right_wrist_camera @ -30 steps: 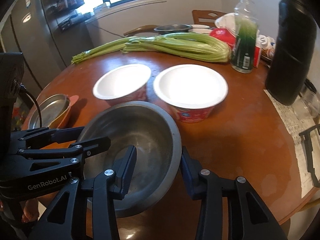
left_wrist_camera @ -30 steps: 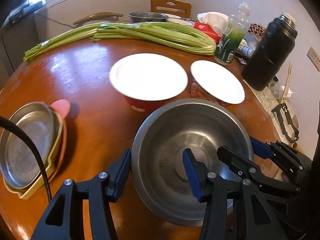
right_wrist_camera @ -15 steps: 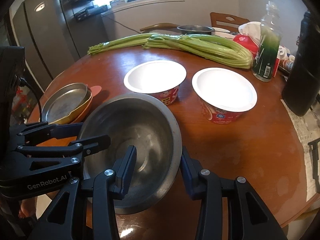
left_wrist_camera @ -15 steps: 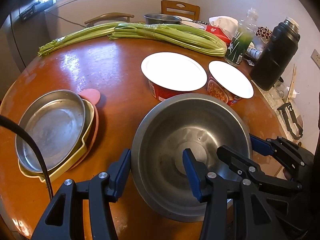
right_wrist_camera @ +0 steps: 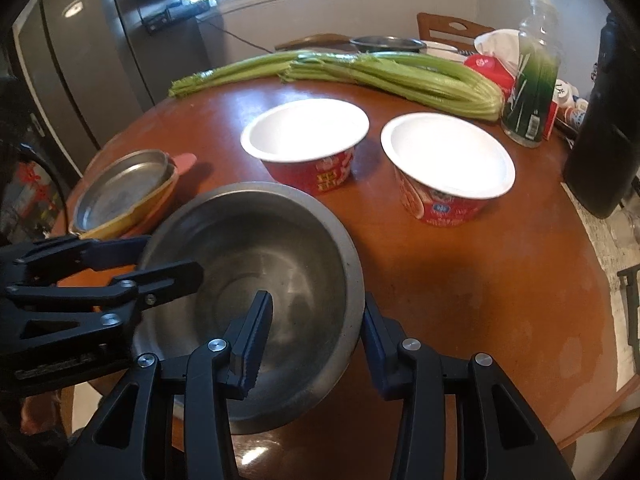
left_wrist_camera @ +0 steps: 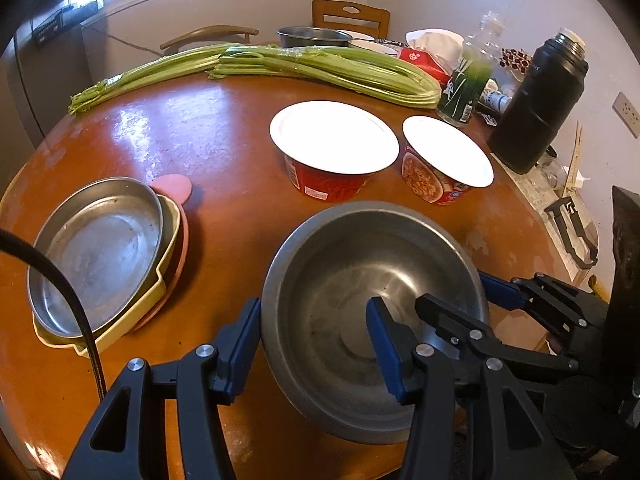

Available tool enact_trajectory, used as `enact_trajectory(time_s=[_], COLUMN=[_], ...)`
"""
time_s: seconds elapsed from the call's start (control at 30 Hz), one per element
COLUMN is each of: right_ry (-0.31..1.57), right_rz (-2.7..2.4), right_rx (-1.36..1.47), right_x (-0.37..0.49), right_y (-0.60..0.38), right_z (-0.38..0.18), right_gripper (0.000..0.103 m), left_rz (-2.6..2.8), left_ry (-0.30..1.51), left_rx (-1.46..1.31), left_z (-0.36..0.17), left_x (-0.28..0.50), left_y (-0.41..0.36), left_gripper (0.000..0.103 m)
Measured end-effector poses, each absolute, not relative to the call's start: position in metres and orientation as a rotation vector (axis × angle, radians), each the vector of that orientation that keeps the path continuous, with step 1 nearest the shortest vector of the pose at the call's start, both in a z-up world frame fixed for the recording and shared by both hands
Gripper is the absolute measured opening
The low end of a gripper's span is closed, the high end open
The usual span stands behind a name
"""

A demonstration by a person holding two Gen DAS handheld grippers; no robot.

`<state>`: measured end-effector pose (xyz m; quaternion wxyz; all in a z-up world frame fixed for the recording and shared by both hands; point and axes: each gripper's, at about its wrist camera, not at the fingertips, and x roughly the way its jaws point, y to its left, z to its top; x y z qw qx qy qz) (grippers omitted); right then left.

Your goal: Organize plates and bowls

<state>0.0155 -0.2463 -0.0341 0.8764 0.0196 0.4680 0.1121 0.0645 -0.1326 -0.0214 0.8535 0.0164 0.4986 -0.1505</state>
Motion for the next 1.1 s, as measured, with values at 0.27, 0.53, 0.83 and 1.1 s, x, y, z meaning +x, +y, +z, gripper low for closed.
enact_trajectory(time_s=[0.27, 0.53, 0.83, 1.1], right_ry=[0.981, 1.013, 1.007, 1.012], right_rz=[0.249, 0.266, 0.246, 0.241], right_rx=[0.049, 0.081, 0.069, 0.046], right_x=[0.016, 0.019, 0.019, 0.020], right_y=[-0.246, -0.247, -0.249, -0.250], right_z=[-0.037, -0.041, -0.039, -0.039], right_gripper=[0.046, 0.047, 0.050, 0.052], left_rz=[-0.315, -0.338, -0.355, -0.372], left_ry=[1.061, 1.076, 1.063, 1.080], left_rx=[0.027, -0.004, -0.004, -0.016], left_z=[-0.028, -0.032, -0.031, -0.033], left_x=[0.070, 0.074, 0.073, 0.075], left_y=[-0.130, -0.127, -0.128, -0.125], left_gripper=[0.053, 0.054, 0.054, 0.054])
